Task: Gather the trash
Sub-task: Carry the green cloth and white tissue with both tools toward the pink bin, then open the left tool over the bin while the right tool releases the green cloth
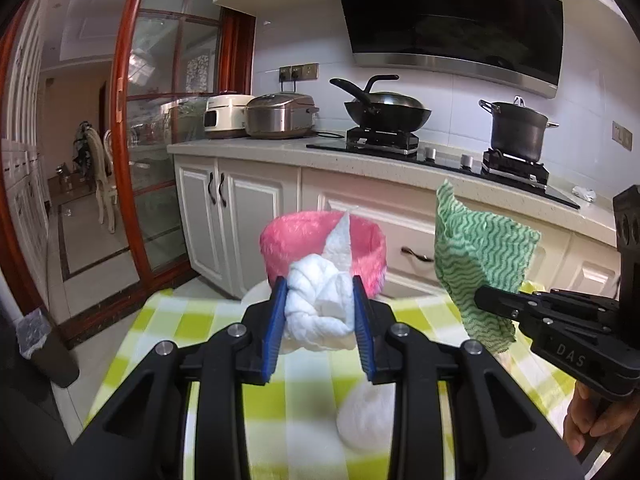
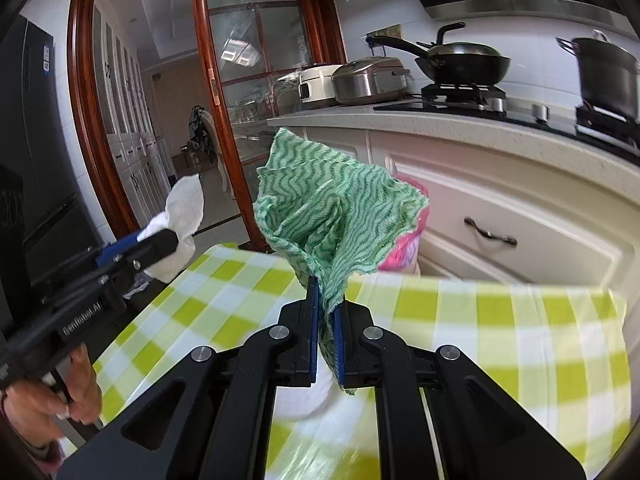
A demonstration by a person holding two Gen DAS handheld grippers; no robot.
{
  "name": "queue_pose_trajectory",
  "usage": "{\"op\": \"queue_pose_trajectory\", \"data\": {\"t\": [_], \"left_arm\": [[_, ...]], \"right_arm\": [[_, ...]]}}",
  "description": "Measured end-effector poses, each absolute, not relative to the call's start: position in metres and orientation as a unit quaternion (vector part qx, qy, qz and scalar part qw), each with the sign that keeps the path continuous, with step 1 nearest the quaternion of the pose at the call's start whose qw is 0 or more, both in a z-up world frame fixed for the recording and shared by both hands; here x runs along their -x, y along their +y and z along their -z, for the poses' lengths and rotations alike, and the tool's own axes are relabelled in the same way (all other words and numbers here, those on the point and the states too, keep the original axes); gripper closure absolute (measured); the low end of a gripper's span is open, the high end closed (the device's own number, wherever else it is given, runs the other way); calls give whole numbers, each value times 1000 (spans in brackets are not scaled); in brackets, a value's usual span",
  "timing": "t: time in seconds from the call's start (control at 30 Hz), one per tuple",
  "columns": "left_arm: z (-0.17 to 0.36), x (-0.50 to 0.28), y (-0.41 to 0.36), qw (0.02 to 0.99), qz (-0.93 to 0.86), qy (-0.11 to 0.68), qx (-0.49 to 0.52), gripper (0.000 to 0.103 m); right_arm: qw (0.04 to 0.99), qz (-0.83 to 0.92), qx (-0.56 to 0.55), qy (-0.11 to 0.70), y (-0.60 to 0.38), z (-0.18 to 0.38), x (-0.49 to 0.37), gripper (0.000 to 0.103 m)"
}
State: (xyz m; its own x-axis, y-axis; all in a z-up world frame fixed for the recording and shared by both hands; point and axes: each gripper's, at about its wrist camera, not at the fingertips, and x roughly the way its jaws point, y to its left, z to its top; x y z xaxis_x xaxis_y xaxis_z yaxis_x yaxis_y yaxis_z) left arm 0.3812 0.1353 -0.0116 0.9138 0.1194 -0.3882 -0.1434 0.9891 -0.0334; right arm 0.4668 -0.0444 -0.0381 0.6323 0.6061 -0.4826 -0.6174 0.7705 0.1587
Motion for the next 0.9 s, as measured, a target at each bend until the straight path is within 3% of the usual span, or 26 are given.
{"op": "queue_pose_trajectory", "data": {"t": [0.23,0.47,0.73,0.8,0.9], "left_arm": [[-7,-472,154,979,-50,199,7,71],[-15,-569,190,977,-38,202,63,70],[24,-659,215,969,-45,232,76,70],[36,-678,223,966,-44,240,83,67],[49,-690,229,965,-45,245,84,52]], "right_arm": [[898,-351,20,265,-20,23,-552,94],[889,-363,20,277,12,29,-633,94],[883,-365,24,293,36,61,-717,93],[881,-365,31,299,41,70,-728,92],[879,-362,34,309,45,83,-743,87]]}}
